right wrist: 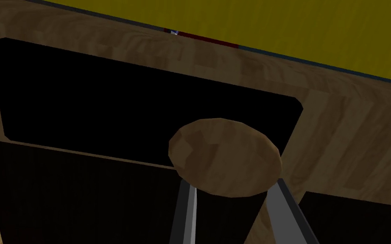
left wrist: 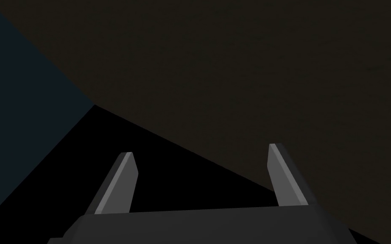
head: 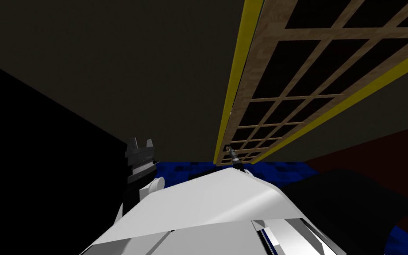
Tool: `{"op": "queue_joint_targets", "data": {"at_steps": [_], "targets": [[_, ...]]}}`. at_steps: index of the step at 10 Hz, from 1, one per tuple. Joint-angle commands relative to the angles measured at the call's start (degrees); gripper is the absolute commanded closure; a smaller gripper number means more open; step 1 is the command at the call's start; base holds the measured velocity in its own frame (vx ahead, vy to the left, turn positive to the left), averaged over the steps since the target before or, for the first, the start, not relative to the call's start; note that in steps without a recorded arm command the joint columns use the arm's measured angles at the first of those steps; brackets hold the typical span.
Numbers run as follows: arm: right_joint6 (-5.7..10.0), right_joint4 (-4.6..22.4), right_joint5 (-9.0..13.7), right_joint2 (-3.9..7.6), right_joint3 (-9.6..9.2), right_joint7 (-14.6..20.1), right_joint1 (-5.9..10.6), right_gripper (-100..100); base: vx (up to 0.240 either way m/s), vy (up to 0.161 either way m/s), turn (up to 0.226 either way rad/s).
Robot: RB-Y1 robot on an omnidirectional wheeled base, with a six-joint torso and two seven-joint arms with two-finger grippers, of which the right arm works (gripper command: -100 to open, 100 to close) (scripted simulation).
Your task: Pull the door open
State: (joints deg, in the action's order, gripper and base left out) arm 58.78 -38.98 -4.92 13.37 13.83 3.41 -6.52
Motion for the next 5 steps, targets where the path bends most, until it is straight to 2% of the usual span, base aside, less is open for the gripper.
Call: {"op": "queue_joint_targets", "data": {"at_steps": [1,4,5], "targets": [[-0.01,0.17,0.17,-0.65,-0.85,2.1,0.34,100,-0.044,-0.026,0.032],[-0.4,0.64,1.77,-0.66,-1.55,6.59,1.08,100,-0.035,-0.012,0.049],[-0.4,0.64,1.77,-0.66,-1.55,6.82,1.08,100,-0.034,-0.009,0.041]]}}
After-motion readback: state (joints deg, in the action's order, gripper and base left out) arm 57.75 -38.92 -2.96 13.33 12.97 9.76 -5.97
